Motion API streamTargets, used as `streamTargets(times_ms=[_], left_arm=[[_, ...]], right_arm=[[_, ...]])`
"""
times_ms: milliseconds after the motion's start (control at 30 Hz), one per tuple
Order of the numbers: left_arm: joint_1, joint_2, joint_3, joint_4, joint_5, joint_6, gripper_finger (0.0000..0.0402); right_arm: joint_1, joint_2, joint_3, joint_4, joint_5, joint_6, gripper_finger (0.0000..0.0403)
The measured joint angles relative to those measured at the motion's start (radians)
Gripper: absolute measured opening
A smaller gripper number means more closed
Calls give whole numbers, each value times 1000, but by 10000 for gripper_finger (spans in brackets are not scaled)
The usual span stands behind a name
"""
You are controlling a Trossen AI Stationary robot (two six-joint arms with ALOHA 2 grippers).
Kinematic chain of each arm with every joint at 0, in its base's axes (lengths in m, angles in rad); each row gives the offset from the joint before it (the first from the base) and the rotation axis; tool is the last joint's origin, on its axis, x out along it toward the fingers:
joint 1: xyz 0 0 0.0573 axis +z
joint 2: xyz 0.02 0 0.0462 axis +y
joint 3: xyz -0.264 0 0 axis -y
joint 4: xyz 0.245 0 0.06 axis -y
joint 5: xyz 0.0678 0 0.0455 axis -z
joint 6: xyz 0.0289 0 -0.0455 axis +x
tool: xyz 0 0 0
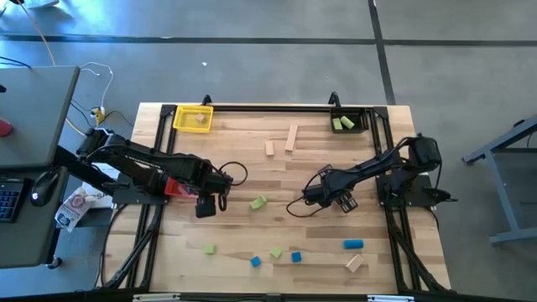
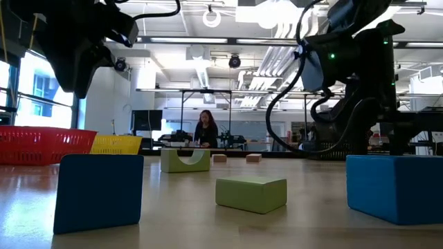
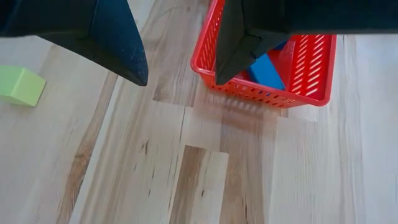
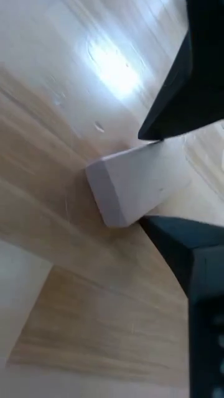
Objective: Sort & place blocks by color
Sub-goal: Put the brown block into the yellow bin
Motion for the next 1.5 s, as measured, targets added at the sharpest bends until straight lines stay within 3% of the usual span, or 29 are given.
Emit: streamTargets(times_ms=[200,400,600,933,1500], left_arm=[[0,0,0,5,-12,11,173],[0,0,0,33,-77,36,173],[1,0,0,110,-79,99,173],[1,0,0,267,-79,223,172],[1,0,0,518,-78,256,172]], right_arm=[[1,2,0,-6,-7,88,88],[0,2,0,-8,-26,202,87],[0,-32,-4,15,-67,316,87],[2,-178,-3,266,-95,507,87],[67,-222,-2,750,134,608,87]])
